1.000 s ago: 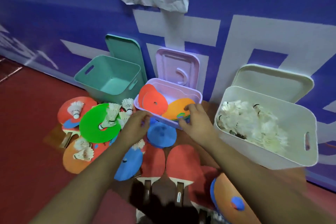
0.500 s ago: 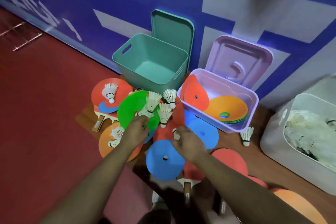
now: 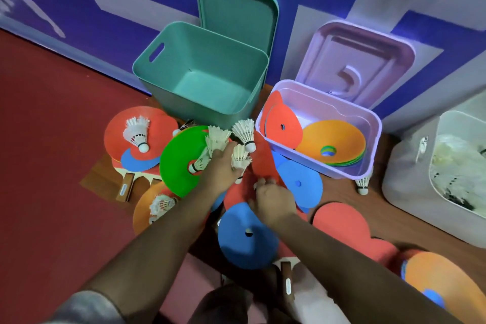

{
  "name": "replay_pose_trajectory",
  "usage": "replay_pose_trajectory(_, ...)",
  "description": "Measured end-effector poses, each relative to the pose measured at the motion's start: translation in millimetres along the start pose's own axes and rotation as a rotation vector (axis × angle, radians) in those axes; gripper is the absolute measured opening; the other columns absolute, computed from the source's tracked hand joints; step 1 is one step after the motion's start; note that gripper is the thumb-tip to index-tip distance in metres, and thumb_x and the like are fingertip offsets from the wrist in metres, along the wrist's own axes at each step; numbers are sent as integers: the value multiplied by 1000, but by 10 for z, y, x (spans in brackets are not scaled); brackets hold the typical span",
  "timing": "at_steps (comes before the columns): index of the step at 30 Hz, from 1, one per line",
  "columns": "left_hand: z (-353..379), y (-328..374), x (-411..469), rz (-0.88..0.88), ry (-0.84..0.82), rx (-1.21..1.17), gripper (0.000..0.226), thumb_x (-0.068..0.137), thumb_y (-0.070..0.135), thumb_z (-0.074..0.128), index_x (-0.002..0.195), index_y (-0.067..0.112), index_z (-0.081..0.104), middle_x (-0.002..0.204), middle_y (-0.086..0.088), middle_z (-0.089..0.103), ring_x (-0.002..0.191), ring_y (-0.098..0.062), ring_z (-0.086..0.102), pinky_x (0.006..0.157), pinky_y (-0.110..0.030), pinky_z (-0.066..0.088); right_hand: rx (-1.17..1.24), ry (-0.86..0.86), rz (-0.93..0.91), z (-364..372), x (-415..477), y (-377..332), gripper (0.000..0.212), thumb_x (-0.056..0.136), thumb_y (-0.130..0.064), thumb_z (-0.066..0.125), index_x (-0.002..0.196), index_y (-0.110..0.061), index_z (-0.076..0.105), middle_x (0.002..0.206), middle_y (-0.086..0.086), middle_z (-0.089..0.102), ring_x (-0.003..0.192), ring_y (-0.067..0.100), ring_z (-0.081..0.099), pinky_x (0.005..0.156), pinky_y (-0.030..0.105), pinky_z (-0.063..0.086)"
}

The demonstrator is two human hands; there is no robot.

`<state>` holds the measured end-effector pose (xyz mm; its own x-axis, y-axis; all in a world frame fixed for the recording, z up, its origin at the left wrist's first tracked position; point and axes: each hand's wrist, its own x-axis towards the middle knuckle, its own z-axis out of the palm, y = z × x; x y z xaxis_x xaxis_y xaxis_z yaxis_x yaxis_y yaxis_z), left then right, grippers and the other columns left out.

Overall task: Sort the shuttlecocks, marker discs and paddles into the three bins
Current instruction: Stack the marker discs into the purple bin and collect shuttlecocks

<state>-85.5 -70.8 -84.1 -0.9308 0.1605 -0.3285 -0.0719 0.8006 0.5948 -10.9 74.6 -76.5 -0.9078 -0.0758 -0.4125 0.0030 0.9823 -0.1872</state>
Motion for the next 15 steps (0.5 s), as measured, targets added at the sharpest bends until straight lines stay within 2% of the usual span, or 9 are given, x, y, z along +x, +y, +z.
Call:
replay_pose_trajectory(2, -1, -2, 0, 33, 28, -21, 60, 80, 19, 70, 132, 22, 39, 108, -14, 49, 95, -36, 58, 76, -32, 43, -28, -32, -11, 38, 17, 9, 42, 92, -37, 52, 125, -12, 49, 122, 13, 48, 105, 34, 57, 80, 38, 50)
replay_pose_trajectory(4, 11, -11, -5, 85, 38, -75, 52, 78, 14, 72, 119, 16, 40, 103, -8, 51, 93, -30, 57, 70, -28, 36, -45, -47, -15, 70, 20, 36, 37, 92, -35, 51, 123, -15, 49, 122, 13, 44, 110, 34, 51, 82, 40, 49)
replay_pose_trajectory(6, 29, -27, -23, 136, 37, -91, 46, 79, 11, 72, 113, 12, 41, 105, -2, 51, 95, -25, 54, 70, -25, 31, -42, -29, -15, 77, 6, 64, 38, 92, -36, 52, 122, -13, 50, 123, 13, 42, 113, 34, 47, 86, 40, 49)
replay_pose_trajectory(10, 26, -78, -78, 146, 90, -91, 41, 83, 16, 71, 114, 10, 45, 111, -8, 50, 96, -25, 52, 74, -28, 38, -2, 58, -34, 41, -39, 101, 42, 87, -34, 56, 119, -8, 51, 123, 13, 47, 116, 33, 44, 94, 40, 43)
replay_pose_trajectory(12, -11, -77, -126, 139, 122, -129, 41, 83, 19, 71, 115, 11, 46, 110, -6, 49, 96, -20, 50, 76, -25, 36, 42, 128, -78, 9, -50, 112, 36, 82, -30, 57, 109, -7, 55, 113, 12, 54, 109, 33, 48, 90, 40, 44)
replay_pose_trajectory(15, -93, -70, -210, 155, 147, -167, 44, 81, 23, 72, 115, 16, 46, 108, -3, 49, 94, -14, 49, 77, -23, 35, 251, 169, -138, -115, -90, 131, 30, 78, -29, 61, 96, -6, 54, 98, 11, 54, 97, 31, 52, 79, 38, 44)
